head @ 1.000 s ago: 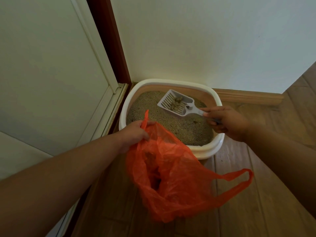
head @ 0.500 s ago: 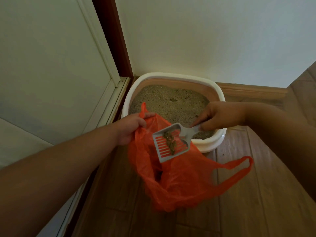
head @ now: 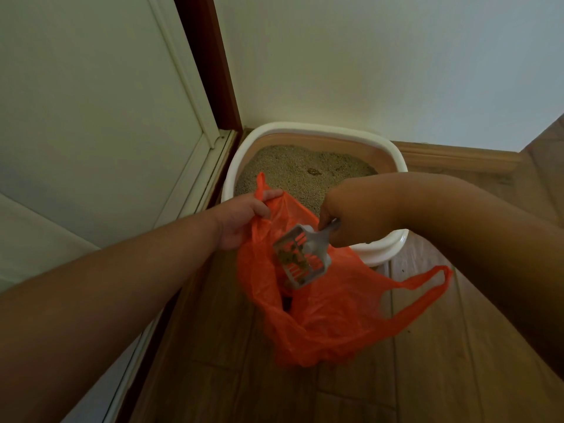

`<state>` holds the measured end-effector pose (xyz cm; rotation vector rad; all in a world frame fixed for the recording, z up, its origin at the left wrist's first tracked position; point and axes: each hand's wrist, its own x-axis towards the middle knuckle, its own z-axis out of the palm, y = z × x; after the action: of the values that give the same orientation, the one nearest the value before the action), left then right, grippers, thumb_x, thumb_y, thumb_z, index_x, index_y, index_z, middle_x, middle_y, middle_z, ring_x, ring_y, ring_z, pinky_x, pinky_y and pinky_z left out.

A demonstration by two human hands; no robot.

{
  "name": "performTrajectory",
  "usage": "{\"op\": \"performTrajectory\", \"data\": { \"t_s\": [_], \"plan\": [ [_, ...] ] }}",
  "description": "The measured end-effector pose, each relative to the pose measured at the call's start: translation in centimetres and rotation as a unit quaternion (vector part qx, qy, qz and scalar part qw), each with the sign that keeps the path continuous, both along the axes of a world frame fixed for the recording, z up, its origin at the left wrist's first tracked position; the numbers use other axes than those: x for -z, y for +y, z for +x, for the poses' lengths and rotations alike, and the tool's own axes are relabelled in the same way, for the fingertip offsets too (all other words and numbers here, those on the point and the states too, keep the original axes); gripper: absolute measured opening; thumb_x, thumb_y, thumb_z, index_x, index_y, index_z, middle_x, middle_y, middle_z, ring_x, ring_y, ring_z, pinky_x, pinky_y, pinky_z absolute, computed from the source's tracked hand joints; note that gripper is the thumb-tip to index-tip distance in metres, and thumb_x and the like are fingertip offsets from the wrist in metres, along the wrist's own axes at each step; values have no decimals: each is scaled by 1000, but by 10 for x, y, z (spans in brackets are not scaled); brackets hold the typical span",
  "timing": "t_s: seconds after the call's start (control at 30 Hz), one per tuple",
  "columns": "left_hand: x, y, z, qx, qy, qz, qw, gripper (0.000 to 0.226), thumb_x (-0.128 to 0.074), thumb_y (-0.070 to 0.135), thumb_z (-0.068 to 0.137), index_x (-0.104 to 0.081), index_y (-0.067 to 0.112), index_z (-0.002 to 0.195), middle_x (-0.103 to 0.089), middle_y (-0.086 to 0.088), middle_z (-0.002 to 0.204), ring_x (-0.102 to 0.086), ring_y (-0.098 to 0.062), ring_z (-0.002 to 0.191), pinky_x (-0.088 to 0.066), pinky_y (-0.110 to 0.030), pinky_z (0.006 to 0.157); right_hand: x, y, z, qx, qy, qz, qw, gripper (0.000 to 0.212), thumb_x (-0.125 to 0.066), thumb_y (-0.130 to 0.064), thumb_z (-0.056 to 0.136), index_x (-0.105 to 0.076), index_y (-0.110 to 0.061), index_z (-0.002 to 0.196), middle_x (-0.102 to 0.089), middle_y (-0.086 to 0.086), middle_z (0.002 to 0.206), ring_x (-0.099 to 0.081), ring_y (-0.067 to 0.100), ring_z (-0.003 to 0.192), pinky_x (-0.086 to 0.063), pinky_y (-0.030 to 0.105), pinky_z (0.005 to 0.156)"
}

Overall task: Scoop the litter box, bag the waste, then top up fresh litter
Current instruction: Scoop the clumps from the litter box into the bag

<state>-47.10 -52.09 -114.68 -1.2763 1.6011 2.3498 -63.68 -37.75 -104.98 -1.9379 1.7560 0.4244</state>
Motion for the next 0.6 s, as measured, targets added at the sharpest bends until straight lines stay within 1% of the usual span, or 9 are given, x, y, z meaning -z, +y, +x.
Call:
{"op": "performTrajectory", "data": {
  "t_s": [0.07,0.13,0.2,0.23,0.27,0.33,0.4,0.53,0.6],
  "plan": [
    [1,-1,0,-2,1,-4,1000,75,-37,-15,87,-51,23,150,-64,-18,128,-68,-25,89,-57,-36,75,-4,0,4,14,-1,0,1000,31,-56,-34,96,-70,-25,122,-59,-7,70,-48,3,58,-34,18,52],
    [1,-1,-1,-4,6,-3,1000,74,-36,-15,86,-54,22,148,-63,-20,133,-69,-25,90,-60,-34,69,-5,0,8,21,0,-1,1000,33,-57,-35,96,-67,-31,127,-52,-15,74,-47,1,65,-30,16,54],
    [2,-1,-1,-5,12,-3,1000,73,-36,-16,86,-57,21,145,-62,-21,136,-71,-26,93,-63,-33,68,-1,0,10,16,-9,0,1000,32,-58,-35,97,-69,-30,126,-54,-18,78,-50,2,69,-32,15,56],
    [2,-1,-1,-5,13,-3,1000,72,-36,-16,86,-58,20,144,-63,-20,135,-71,-26,93,-63,-32,68,1,0,11,16,-13,2,1000,31,-58,-35,97,-71,-29,125,-57,-19,80,-53,2,72,-35,15,59],
    [2,-1,-1,-6,13,-3,1000,72,-36,-17,85,-60,19,143,-65,-20,132,-72,-25,92,-63,-31,68,4,0,12,17,-11,6,1000,31,-58,-35,97,-73,-26,122,-64,-17,85,-58,4,76,-42,18,63],
    [3,-1,0,-7,13,-1,1000,70,-37,-17,84,-64,18,139,-66,-22,129,-72,-25,92,-61,-33,73,9,1,12,13,9,11,1000,32,-55,-35,96,-76,-18,114,-75,-3,100,-68,18,89,-56,33,78],
    [3,-2,0,-9,16,-3,1000,68,-39,-16,84,-67,17,136,-64,-27,135,-69,-30,101,-57,-38,84,12,3,11,17,17,10,1000,33,-53,-33,96,-76,-14,111,-75,5,104,-69,25,94,-57,41,85],
    [3,-5,0,-8,17,-8,1000,65,-41,-16,84,-68,15,134,-60,-28,141,-63,-36,113,-52,-45,101,21,0,14,24,30,9,999,34,-52,-30,96,-75,-9,112,-76,8,106,-71,27,96,-58,43,86],
    [5,-6,-1,-1,5,-23,1000,66,-44,-16,84,-68,19,135,-62,-27,139,-64,-38,115,-51,-50,105,27,0,13,34,32,15,999,34,-53,-31,97,-76,-9,109,-76,9,103,-71,28,94,-59,43,84]
  ]
}}
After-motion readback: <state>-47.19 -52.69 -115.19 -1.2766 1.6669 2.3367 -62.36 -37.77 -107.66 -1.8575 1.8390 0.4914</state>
